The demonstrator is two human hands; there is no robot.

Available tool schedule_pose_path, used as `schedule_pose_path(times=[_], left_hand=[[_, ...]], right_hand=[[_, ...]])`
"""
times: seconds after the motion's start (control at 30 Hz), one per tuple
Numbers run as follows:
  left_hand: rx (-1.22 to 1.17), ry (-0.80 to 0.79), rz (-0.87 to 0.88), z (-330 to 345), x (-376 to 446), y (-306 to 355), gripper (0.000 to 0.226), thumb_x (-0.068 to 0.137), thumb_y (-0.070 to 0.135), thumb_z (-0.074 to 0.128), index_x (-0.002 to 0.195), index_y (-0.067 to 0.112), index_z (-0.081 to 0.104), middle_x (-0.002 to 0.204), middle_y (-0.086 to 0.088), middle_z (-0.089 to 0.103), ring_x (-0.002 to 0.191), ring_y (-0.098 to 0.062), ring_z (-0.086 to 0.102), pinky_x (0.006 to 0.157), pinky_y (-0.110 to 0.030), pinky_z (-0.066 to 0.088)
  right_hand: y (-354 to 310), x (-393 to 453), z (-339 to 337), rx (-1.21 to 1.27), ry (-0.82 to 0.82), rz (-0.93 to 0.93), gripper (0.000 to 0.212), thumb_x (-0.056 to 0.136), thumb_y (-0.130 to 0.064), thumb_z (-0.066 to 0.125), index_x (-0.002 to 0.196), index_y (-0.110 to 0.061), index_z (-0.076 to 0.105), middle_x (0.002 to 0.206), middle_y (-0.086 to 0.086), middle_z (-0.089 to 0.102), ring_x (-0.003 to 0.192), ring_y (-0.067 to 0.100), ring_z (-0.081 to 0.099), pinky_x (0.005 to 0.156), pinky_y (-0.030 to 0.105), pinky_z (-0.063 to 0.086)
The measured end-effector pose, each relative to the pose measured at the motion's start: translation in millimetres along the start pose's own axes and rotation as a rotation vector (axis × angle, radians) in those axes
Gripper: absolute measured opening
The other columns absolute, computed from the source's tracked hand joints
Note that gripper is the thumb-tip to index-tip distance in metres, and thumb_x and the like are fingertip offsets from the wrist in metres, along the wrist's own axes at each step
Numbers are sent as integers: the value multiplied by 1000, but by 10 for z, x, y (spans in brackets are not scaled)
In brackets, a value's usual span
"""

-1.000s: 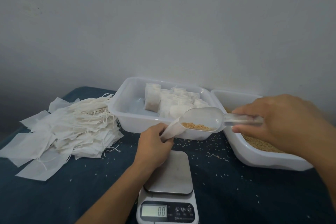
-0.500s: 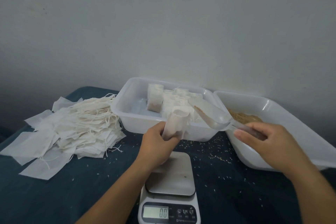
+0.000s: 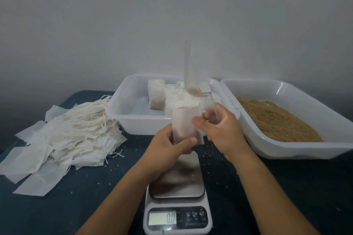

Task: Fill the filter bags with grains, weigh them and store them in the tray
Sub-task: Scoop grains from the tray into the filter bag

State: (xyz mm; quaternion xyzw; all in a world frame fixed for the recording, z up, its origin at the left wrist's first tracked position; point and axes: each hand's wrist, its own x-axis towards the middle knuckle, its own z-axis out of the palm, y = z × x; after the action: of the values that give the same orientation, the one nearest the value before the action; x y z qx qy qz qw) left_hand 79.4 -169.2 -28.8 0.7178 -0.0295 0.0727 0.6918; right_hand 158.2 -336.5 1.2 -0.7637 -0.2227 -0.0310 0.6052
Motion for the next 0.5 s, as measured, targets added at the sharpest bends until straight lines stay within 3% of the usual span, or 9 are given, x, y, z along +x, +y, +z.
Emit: schedule_pose_path(times=[0.13, 0.23, 0.37, 0.5], left_hand=[[-49, 71, 66, 80, -24, 77, 23, 96, 41, 65, 118, 36, 68, 110, 13, 76, 103, -10, 73, 83, -24, 60], [-62, 186, 141, 91, -22, 132, 16, 99, 30, 63, 109, 30, 75, 107, 7, 79, 100, -6, 73, 82, -18, 56], [-79, 206, 90, 42, -13, 134, 15, 101, 24, 63, 103, 23, 78, 105, -5, 79, 100, -19, 73, 93, -37, 59], [-57, 226, 52, 13, 20, 108, 16, 101, 21, 65, 93, 20, 79, 98, -8, 78, 88, -19, 70, 90, -48, 58]], right_hand=[[-18, -46, -30, 91, 43, -30, 34, 81, -38, 84, 96, -16, 64, 93, 7, 72, 75, 17, 68, 56, 18, 51], [-27, -81, -53, 170, 53, -52, 28, 83, -28, 85, 91, -15, 61, 88, 8, 70, 67, 5, 64, 54, 15, 49], [-44, -105, -46, 202, 59, -72, 29, 85, -24, 84, 77, -26, 57, 78, -5, 67, 64, 3, 61, 54, 14, 48], [-63, -121, -39, 191, 77, -78, 31, 86, -23, 84, 74, -32, 57, 84, 0, 72, 65, 1, 63, 55, 14, 49]])
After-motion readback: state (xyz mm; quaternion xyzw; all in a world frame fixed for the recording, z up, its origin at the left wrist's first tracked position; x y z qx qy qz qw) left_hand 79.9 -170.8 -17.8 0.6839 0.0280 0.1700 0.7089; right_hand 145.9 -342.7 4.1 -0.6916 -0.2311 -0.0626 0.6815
